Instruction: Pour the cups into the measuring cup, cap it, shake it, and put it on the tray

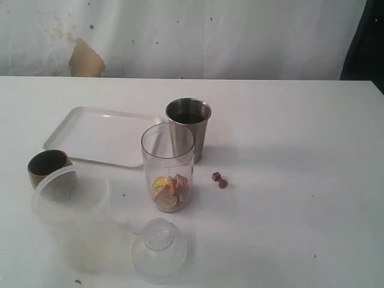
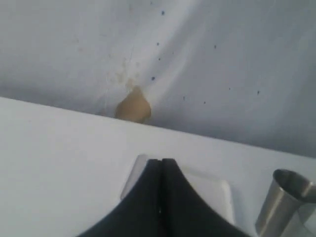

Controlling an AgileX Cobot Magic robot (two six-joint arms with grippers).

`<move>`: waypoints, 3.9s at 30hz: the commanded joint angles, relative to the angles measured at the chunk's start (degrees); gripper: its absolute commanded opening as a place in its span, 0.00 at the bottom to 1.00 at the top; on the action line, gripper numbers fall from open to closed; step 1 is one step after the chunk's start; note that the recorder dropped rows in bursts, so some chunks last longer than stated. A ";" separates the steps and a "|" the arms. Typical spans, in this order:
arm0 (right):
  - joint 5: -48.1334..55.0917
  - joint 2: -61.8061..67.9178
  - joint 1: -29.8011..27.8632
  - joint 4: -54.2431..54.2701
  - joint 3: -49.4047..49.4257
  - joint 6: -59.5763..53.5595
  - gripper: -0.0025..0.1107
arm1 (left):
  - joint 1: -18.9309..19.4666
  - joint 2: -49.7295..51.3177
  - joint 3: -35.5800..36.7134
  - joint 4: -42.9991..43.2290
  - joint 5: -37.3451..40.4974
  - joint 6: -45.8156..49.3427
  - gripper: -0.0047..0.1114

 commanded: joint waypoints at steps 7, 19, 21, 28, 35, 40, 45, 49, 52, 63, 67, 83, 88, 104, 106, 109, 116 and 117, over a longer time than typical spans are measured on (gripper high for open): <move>-0.13 -0.27 0.04 -0.64 0.07 0.02 0.02 | 0.17 -11.91 9.99 -0.75 -10.48 0.67 0.04; -0.13 -0.27 0.04 -0.64 0.07 0.02 0.02 | -0.08 -12.11 19.56 0.99 -16.96 2.02 0.04; -0.13 -0.27 0.04 -0.64 0.07 0.02 0.02 | -0.08 -12.11 19.56 0.99 -16.96 2.02 0.04; -0.13 -0.27 0.04 -0.64 0.07 0.02 0.02 | -0.05 -12.11 19.56 0.99 -16.75 2.02 0.04; -0.13 -0.27 0.04 -0.64 0.07 0.02 0.02 | -0.05 -12.11 19.56 0.99 -16.75 2.02 0.04; -0.13 -0.27 0.04 -0.64 0.07 0.02 0.02 | -0.05 -12.11 19.56 0.99 -16.75 2.02 0.04; -0.13 -0.27 0.04 -0.64 0.07 0.02 0.02 | -0.05 -12.11 19.56 0.99 -16.75 2.02 0.04; -0.13 -0.27 0.04 -0.64 0.07 0.02 0.02 | -0.05 -12.11 19.56 0.99 -16.75 2.02 0.04; -1.34 -0.27 0.04 -3.22 0.07 -2.84 0.02 | -0.05 -11.98 19.56 0.99 -16.75 2.02 0.04; -7.38 -0.27 0.04 -10.81 0.07 -4.25 0.02 | 3.52 -12.18 19.56 0.99 -16.75 2.02 0.04; -9.35 -0.27 0.04 -10.81 0.07 -4.25 0.02 | 7.45 -12.18 19.56 0.99 -16.75 2.02 0.04; -54.37 7.96 0.04 -0.85 -6.34 3.10 0.02 | 7.19 -12.18 19.56 0.99 -16.75 2.02 0.04; -64.42 39.08 0.04 3.39 -18.85 -2.00 0.02 | 7.19 -12.18 19.56 0.99 -16.75 2.02 0.04; -85.14 108.91 -0.06 -30.50 -34.94 3.58 0.13 | 7.19 -12.18 19.56 0.99 -16.75 2.02 0.04; -85.15 110.68 -0.06 -31.41 -36.10 3.26 0.19 | 7.19 -12.18 19.56 0.99 -16.75 2.02 0.04; -85.26 112.34 -0.06 -32.20 -38.01 3.12 0.32 | 7.19 -12.18 19.56 0.99 -16.75 2.02 0.04; -86.02 116.65 0.04 -34.65 -43.19 6.92 0.66 | 7.19 -12.18 19.56 0.99 -16.75 2.02 0.04; -86.32 117.20 0.04 -33.90 -43.74 6.92 0.67 | 7.19 -12.18 19.56 0.99 -16.75 2.02 0.04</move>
